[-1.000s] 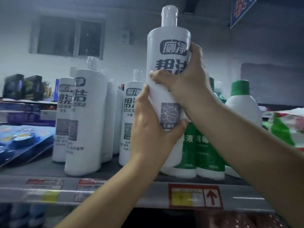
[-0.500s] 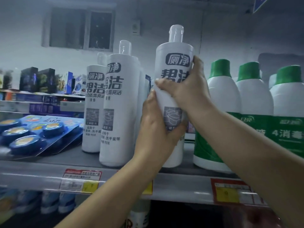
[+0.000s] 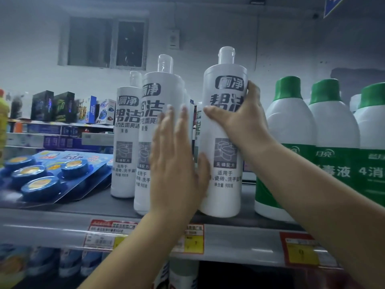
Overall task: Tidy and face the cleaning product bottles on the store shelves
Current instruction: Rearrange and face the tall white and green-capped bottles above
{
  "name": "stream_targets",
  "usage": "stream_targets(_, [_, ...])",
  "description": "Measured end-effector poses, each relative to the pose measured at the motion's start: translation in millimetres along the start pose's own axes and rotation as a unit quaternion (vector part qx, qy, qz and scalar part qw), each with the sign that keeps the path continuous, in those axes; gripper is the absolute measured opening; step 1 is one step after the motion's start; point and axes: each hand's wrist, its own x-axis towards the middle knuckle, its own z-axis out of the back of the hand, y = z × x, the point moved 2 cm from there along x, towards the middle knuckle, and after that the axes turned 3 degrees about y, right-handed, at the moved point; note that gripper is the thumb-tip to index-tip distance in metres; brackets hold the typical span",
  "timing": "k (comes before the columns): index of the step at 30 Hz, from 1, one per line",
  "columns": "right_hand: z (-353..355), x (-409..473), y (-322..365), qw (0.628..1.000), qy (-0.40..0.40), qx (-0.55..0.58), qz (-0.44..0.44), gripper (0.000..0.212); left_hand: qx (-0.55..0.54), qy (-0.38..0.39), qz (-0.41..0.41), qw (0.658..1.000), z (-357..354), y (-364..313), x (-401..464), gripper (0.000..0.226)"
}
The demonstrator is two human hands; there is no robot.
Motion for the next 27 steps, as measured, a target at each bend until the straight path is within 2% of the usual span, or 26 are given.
stream_targets(2, [-1, 0, -1, 1.000, 0.000, 0.004, -0.002, 0.074, 0.041, -0.010, 0.085, 0.995, 8, 17, 5, 0.086])
stream_targets(4, [-2, 1, 0, 1.000, -0.003, 0.005, -0.006, 0.076, 0.027, 0.035, 0.191, 0.981, 12, 33, 10, 0.102])
stream_targets(6, [-4, 1, 1, 1.000, -0.005, 0.007, -0.003, 0.077, 0.004, 0.044, 0.227, 0.973, 13, 43, 13, 0.103])
stream_targets(14, [-25, -4, 13, 0.999, -0.010, 0.038, 0.029, 0.077, -0.055, 0.047, 0.215, 0.974, 15, 56, 15, 0.097])
stream_targets(21, [-49, -4, 20, 0.998, 0.015, 0.055, 0.012, 0.082, -0.054, 0.040, 0.212, 0.975, 34, 81, 18, 0.091])
stream_targets(27, [-72, -2, 21, 0.995, 0.036, 0.088, -0.013, 0.066, -0.039, 0.033, 0.207, 0.977, 52, 101, 21, 0.092])
